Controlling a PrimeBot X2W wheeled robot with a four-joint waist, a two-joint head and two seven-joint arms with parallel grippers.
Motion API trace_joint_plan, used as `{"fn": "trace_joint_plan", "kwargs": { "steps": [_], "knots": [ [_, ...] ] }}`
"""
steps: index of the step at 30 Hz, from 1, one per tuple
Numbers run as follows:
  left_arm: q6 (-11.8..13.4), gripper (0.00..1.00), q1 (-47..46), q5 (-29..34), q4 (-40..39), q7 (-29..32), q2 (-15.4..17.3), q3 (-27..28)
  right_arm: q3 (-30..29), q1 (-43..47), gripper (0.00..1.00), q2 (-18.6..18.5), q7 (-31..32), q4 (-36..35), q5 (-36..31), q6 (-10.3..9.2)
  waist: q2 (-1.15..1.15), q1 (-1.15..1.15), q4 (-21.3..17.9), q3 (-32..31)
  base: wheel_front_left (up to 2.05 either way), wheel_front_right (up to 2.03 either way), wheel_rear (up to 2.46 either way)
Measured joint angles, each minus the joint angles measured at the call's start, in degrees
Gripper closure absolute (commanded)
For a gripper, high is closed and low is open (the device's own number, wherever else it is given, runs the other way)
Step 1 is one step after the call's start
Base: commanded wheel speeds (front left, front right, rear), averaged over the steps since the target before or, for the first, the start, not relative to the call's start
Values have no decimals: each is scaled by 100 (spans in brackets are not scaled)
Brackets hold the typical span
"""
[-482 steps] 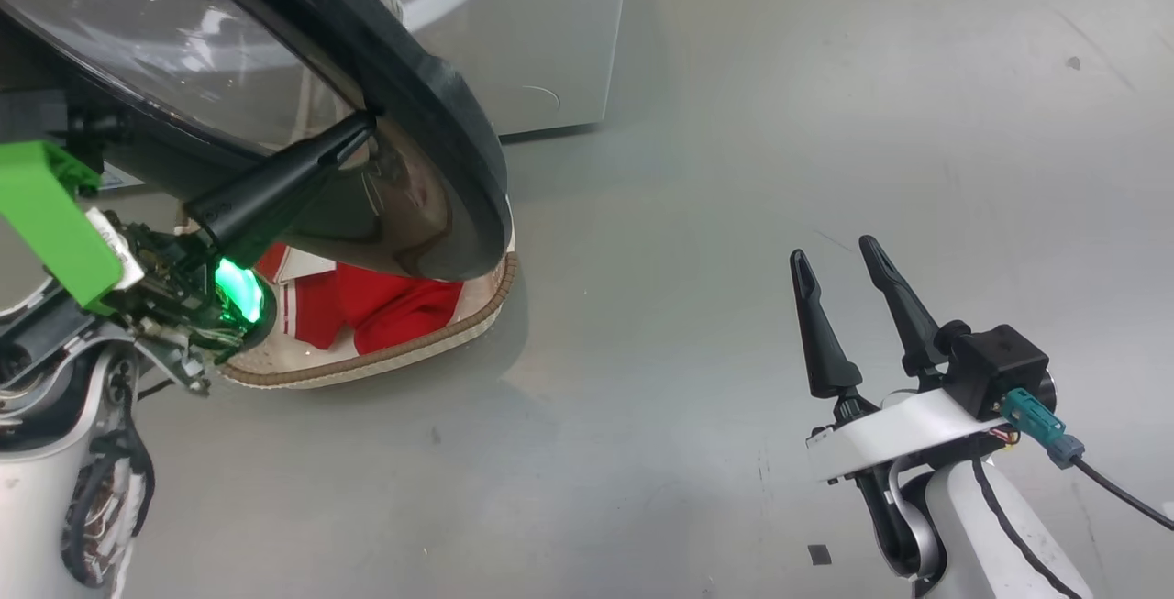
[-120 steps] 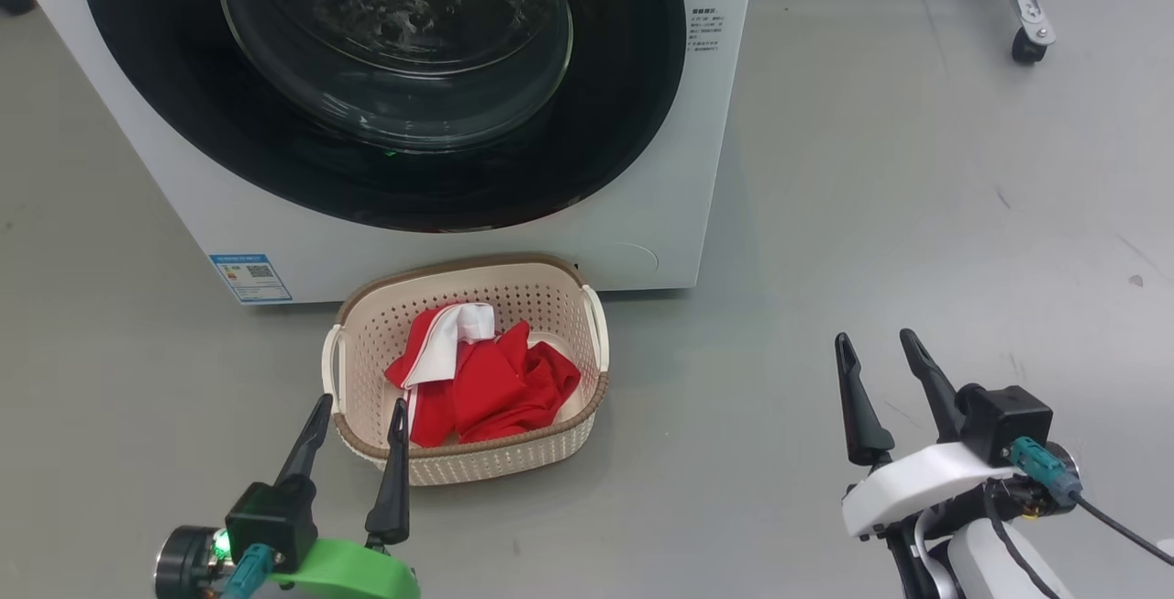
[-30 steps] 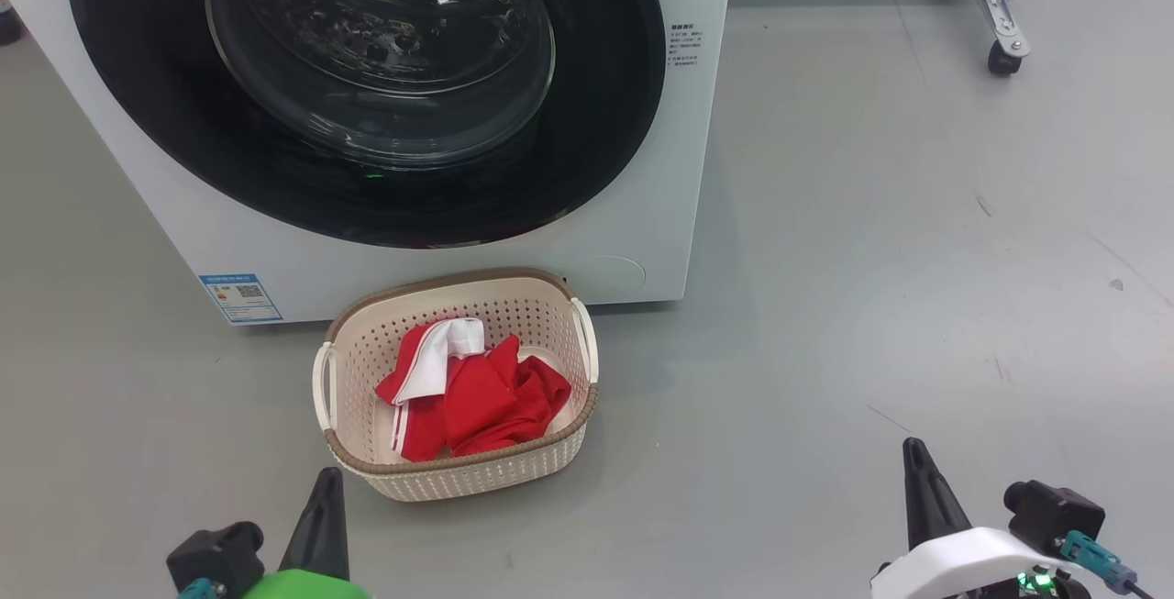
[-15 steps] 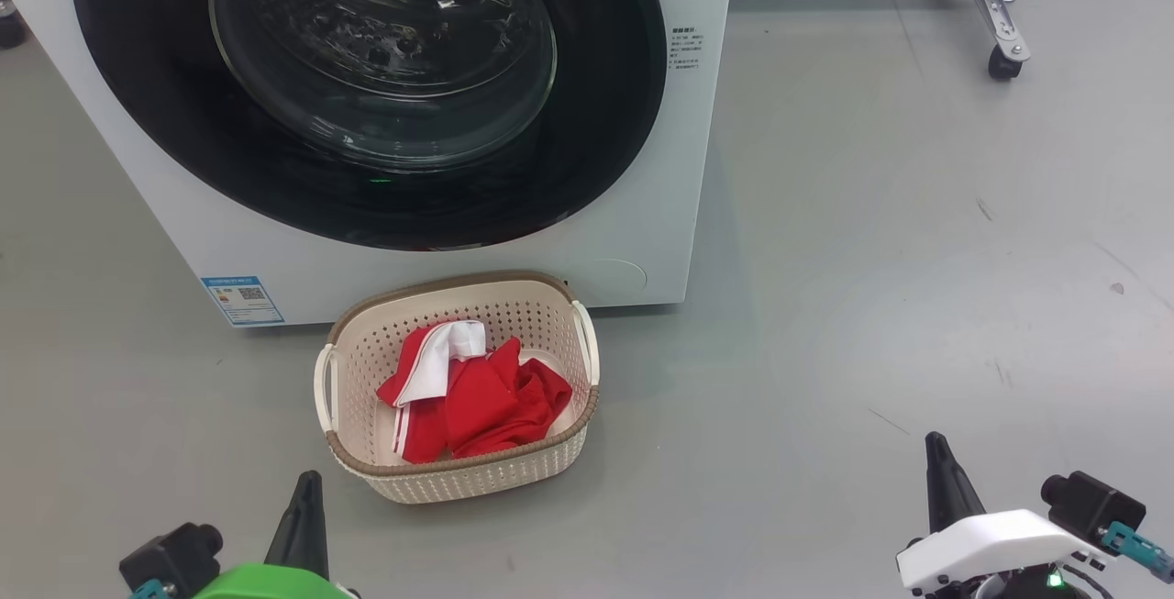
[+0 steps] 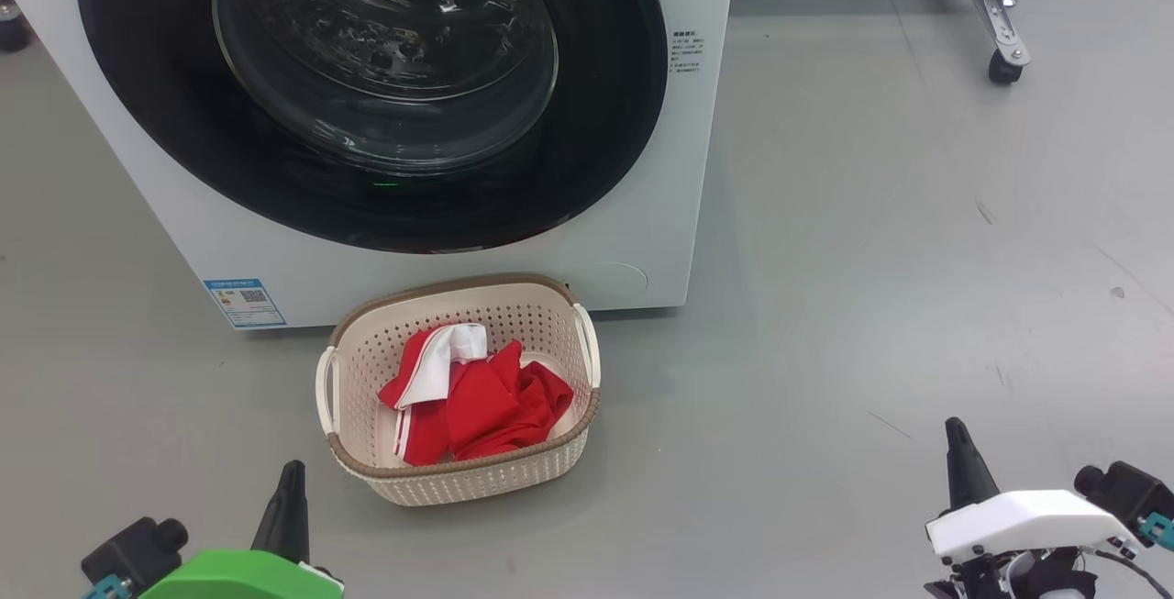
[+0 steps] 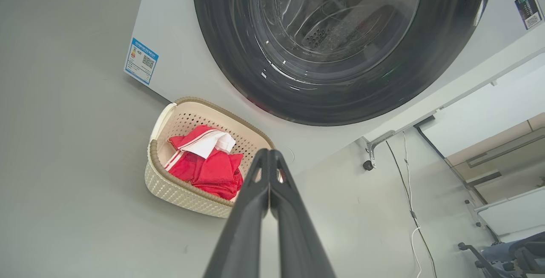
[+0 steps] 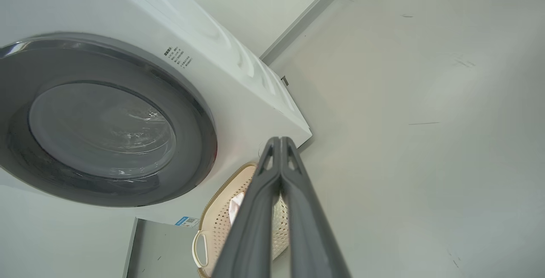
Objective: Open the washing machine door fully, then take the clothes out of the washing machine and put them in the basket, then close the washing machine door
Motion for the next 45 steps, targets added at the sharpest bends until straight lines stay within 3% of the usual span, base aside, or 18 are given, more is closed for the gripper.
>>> {"fn": "trace_joint_plan", "kwargs": {
  "steps": [45],
  "knots": [
    [-658, 100, -508, -3450, 417, 458, 67, 715, -851, -500, 100, -25, 765, 151, 3233, 346, 0, 0, 30, -106, 0, 0, 0]
  ]
}}
